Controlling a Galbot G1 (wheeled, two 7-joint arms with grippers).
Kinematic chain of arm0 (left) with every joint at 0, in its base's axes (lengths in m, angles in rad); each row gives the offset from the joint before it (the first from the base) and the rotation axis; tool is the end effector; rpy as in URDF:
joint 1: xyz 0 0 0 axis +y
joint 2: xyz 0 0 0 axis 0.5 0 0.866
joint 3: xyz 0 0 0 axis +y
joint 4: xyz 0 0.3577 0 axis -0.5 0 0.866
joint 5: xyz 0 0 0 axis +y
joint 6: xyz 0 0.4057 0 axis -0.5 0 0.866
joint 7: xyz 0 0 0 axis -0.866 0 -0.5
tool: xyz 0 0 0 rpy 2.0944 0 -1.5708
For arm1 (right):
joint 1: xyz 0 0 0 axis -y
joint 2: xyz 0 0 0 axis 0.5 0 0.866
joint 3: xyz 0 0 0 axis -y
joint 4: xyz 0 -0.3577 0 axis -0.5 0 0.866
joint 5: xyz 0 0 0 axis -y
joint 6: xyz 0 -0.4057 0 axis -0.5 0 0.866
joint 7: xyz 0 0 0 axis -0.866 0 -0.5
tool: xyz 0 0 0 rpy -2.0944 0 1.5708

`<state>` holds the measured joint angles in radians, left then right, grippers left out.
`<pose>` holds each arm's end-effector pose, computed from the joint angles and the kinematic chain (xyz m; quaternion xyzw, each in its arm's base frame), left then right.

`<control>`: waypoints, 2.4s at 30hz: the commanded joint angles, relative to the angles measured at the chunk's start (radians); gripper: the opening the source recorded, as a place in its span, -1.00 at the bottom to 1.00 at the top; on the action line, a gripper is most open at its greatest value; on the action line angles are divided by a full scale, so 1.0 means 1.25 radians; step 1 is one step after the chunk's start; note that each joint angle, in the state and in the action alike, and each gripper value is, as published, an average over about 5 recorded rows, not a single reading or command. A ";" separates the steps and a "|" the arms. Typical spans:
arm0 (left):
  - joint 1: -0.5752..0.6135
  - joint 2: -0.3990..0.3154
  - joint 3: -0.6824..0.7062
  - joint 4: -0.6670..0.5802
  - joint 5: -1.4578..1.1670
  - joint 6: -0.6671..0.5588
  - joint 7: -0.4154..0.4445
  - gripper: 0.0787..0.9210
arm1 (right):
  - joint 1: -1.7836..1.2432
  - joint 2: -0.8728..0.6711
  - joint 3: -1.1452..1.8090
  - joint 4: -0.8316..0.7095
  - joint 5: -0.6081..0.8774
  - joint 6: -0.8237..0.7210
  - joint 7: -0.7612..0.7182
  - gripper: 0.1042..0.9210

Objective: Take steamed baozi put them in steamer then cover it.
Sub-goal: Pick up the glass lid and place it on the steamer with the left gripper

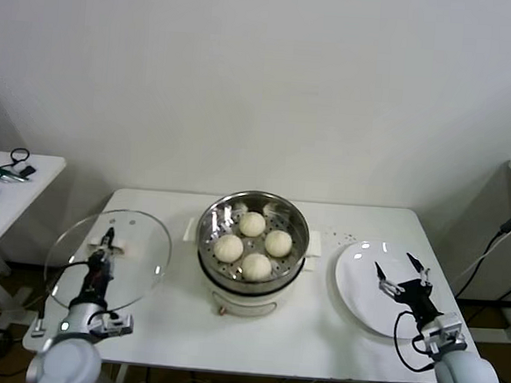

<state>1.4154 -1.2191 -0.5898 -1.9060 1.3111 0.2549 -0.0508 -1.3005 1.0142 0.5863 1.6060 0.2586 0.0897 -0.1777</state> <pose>0.2840 0.1011 -0.3259 0.0813 -0.6671 -0.7384 0.0571 0.3220 -0.2030 -0.3707 0.0915 -0.9830 0.1452 0.0654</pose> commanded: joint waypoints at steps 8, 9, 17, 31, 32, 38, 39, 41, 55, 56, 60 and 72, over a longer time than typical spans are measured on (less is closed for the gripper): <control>-0.069 0.187 0.257 -0.218 -0.083 0.241 0.089 -0.83 | 0.007 -0.019 -0.001 -0.005 0.003 0.002 -0.012 0.76; -0.097 0.191 0.300 -0.216 -0.079 0.258 0.098 -0.83 | 0.011 -0.019 -0.002 -0.006 0.003 0.001 -0.011 0.76; -0.357 0.156 0.548 -0.160 -0.026 0.380 0.230 -0.83 | 0.024 -0.008 -0.002 -0.023 -0.013 0.002 -0.010 0.76; -0.445 -0.107 0.621 -0.007 0.142 0.424 0.336 -0.83 | 0.028 0.010 0.016 -0.049 -0.031 0.010 -0.019 0.76; -0.447 -0.122 0.620 0.005 0.149 0.424 0.337 -0.83 | 0.028 0.010 0.017 -0.051 -0.032 0.011 -0.019 0.76; -0.432 -0.222 0.588 0.063 0.185 0.424 0.322 -0.83 | 0.024 0.013 0.027 -0.058 -0.037 0.015 -0.018 0.76; -0.427 -0.237 0.584 0.069 0.191 0.424 0.317 -0.83 | 0.023 0.013 0.028 -0.059 -0.038 0.015 -0.018 0.76; -0.418 -0.264 0.577 0.080 0.207 0.424 0.309 -0.83 | 0.023 0.013 0.029 -0.060 -0.039 0.016 -0.018 0.76; -0.407 -0.299 0.583 0.150 0.255 0.419 0.258 -0.83 | 0.014 0.019 0.040 -0.078 -0.052 0.028 -0.025 0.76; -0.408 -0.297 0.584 0.154 0.257 0.418 0.255 -0.83 | 0.014 0.019 0.041 -0.079 -0.051 0.028 -0.026 0.76; -0.411 -0.290 0.587 0.169 0.262 0.415 0.254 -0.83 | 0.012 0.019 0.043 -0.079 -0.050 0.029 -0.027 0.76; -0.411 -0.277 0.583 0.186 0.266 0.418 0.277 -0.83 | 0.010 0.018 0.045 -0.082 -0.051 0.032 -0.031 0.76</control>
<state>0.9028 -1.5523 0.1366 -1.6996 1.6278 0.7363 0.2891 -1.2872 1.0361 0.6409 1.5062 0.1971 0.1280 -0.2157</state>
